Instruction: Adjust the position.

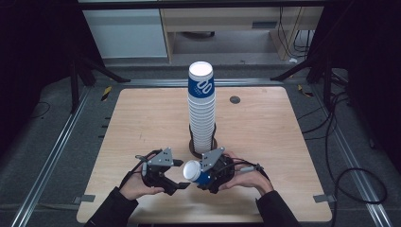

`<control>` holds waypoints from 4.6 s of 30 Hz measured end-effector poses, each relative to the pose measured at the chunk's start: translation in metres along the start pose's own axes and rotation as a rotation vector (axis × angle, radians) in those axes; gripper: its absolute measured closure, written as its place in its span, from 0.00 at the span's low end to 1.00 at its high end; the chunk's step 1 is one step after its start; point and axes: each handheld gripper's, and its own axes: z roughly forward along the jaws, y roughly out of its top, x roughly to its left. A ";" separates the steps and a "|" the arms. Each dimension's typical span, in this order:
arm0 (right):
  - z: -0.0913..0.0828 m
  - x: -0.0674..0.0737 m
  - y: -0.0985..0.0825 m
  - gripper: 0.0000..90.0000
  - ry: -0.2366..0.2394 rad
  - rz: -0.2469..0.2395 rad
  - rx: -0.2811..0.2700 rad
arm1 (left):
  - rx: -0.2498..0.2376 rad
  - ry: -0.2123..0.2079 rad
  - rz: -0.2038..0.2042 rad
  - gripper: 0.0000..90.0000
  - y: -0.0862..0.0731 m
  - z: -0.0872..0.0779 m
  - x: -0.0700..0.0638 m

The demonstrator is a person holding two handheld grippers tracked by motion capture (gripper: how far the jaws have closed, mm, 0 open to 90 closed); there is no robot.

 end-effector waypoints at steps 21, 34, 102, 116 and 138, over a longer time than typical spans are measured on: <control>0.019 0.012 0.015 0.23 0.046 -0.031 0.011 | 0.048 -0.026 0.024 0.26 0.001 0.013 -0.006; 0.021 0.011 0.018 0.22 0.041 -0.033 0.014 | 0.063 -0.012 0.021 0.28 0.003 0.014 -0.006; -0.020 -0.010 -0.008 0.18 0.181 0.190 -0.367 | -0.246 -0.134 -0.085 0.23 0.002 -0.018 0.009; -0.025 -0.010 -0.014 0.17 0.040 0.105 -0.181 | 0.014 -0.088 -0.023 0.18 -0.006 -0.011 0.017; 0.014 0.006 0.001 0.17 0.084 0.001 0.004 | 0.236 -0.094 0.066 0.22 -0.009 0.024 0.004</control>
